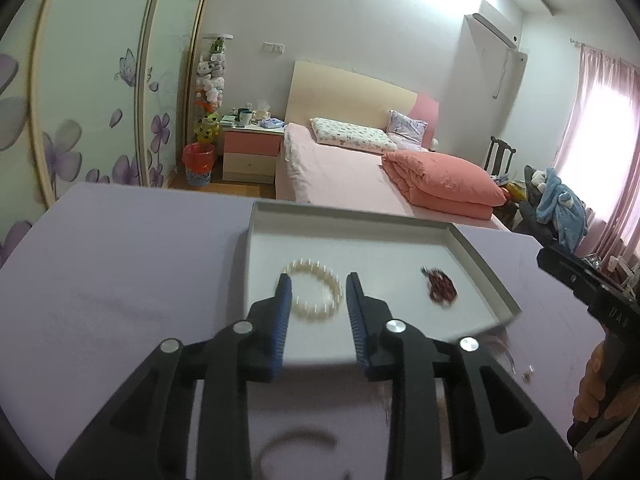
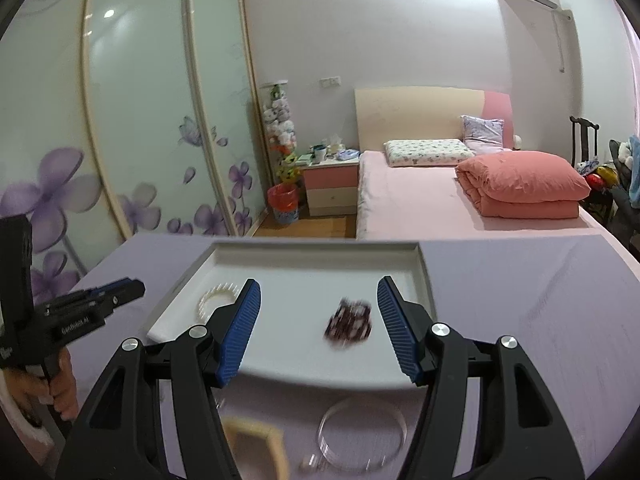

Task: Organize jewelry
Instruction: 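Move the left tool to the silver cuff and grasp it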

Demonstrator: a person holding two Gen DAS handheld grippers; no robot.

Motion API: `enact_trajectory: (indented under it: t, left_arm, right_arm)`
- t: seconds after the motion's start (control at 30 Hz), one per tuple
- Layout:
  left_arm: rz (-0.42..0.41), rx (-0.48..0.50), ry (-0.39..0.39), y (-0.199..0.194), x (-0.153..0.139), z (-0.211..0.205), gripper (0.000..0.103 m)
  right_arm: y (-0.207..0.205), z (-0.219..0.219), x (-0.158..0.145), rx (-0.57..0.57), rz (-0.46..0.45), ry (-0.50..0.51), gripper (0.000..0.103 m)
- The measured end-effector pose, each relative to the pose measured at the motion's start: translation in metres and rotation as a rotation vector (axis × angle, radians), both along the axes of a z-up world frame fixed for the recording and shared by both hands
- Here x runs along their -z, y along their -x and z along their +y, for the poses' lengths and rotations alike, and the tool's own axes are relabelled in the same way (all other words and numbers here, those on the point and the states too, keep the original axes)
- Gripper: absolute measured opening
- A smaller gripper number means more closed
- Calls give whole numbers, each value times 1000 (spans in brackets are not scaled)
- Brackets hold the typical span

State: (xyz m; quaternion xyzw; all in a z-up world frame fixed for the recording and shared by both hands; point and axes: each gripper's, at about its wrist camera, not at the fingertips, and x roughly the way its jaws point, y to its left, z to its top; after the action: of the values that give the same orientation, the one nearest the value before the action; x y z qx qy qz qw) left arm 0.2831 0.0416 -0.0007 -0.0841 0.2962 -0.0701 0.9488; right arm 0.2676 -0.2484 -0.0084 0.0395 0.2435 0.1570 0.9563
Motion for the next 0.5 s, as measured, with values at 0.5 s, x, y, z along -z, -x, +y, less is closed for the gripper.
enact_trajectory:
  t: [0.5]
  left_arm:
    - [96,-12,-75,93,40,11,56]
  right_arm:
    - [115,9,45,-42,121,6,62]
